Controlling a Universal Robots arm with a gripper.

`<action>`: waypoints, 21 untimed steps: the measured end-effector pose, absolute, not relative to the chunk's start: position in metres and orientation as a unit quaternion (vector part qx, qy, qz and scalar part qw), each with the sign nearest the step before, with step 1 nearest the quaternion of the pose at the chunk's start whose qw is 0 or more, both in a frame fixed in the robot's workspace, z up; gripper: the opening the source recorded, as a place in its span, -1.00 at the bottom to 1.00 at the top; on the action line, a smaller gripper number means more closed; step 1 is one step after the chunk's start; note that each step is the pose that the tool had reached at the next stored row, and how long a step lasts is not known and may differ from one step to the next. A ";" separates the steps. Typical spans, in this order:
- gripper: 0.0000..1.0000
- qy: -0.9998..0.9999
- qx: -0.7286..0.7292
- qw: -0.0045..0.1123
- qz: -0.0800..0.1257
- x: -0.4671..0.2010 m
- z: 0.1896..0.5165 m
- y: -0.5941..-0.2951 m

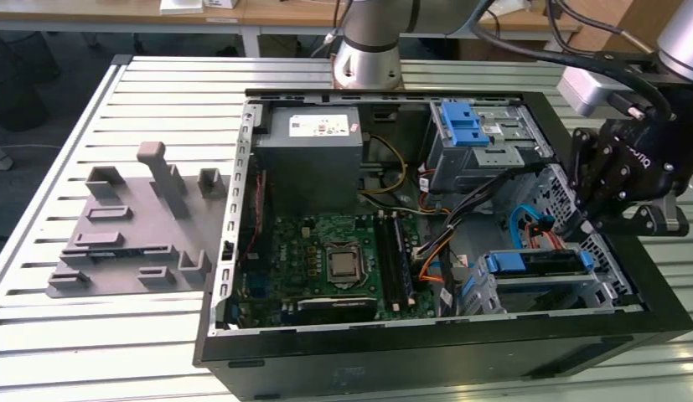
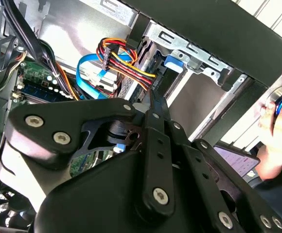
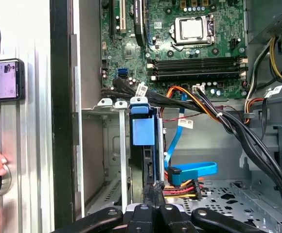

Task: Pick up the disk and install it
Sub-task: 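Insert the second disk wire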

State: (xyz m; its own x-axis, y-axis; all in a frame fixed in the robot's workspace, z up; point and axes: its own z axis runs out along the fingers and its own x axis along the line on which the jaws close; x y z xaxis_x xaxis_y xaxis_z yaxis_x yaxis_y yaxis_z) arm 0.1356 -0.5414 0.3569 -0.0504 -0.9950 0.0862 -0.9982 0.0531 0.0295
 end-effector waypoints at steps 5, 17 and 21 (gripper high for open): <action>-0.79 -0.724 0.688 0.041 0.019 0.136 0.359 -0.541; -0.79 -0.724 0.688 0.041 0.019 0.132 0.361 -0.542; -0.79 -0.724 0.688 0.041 0.019 0.132 0.367 -0.542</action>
